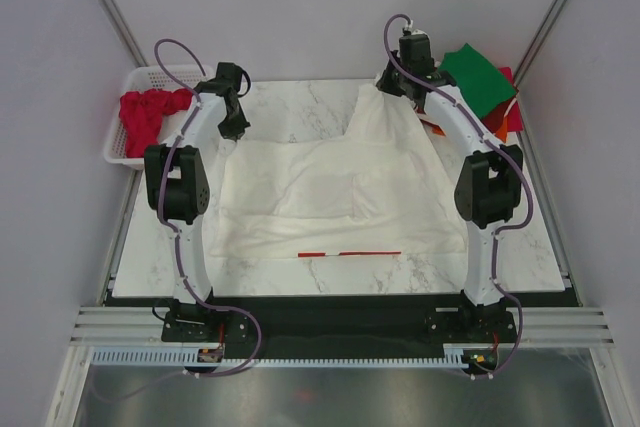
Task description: Fold and stack the t-shirts
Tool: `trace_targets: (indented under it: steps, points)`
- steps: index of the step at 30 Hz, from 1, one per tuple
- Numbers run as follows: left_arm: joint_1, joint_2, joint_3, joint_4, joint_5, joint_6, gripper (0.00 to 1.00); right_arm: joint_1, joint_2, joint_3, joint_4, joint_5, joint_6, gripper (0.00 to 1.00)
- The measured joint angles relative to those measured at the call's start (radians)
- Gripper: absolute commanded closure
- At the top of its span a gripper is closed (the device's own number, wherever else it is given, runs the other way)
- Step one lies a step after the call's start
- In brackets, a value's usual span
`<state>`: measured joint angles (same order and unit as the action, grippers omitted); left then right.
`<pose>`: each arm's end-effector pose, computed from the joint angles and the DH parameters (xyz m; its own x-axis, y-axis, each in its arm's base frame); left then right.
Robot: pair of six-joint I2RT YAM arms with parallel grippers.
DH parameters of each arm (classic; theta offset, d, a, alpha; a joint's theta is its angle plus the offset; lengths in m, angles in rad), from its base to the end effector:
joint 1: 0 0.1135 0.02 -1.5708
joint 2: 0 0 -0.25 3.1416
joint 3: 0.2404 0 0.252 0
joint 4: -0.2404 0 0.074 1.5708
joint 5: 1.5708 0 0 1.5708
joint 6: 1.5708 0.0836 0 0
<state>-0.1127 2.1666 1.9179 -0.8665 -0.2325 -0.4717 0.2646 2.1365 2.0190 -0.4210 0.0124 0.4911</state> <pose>0.4798 -0.0349 0.1788 -0.7988 -0.3546 -0.4860 -0.3977 0.9174 -0.0156 0.5209 0.1401 0.2746 -0.5550 0.3382 -0.7600 0.0119 0.9168 0.3992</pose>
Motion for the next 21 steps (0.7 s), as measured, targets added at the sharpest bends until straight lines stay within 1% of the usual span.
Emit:
trace_targets:
  steps: [5, 7, 12, 18, 21]
  points:
    - [0.0, -0.013, -0.011, -0.021, -0.004, 0.017, 0.98, 0.002, -0.001, -0.007, -0.04, 0.003, -0.026, 1.0]
    - [0.0, -0.04, -0.038, -0.024, -0.004, 0.025, 0.98, 0.004, -0.029, -0.053, -0.039, 0.002, -0.033, 1.0]
    - [0.0, -0.165, -0.149, -0.026, -0.003, 0.042, 0.98, 0.017, -0.173, -0.257, -0.048, 0.003, -0.053, 1.0]
    - [0.0, -0.33, -0.321, -0.023, -0.012, 0.072, 0.98, 0.077, -0.439, -0.555, -0.052, 0.018, -0.071, 1.0]
    - [0.0, -0.374, -0.401, -0.028, -0.03, 0.079, 0.98, 0.114, -0.569, -0.674, -0.051, 0.029, -0.073, 1.0]
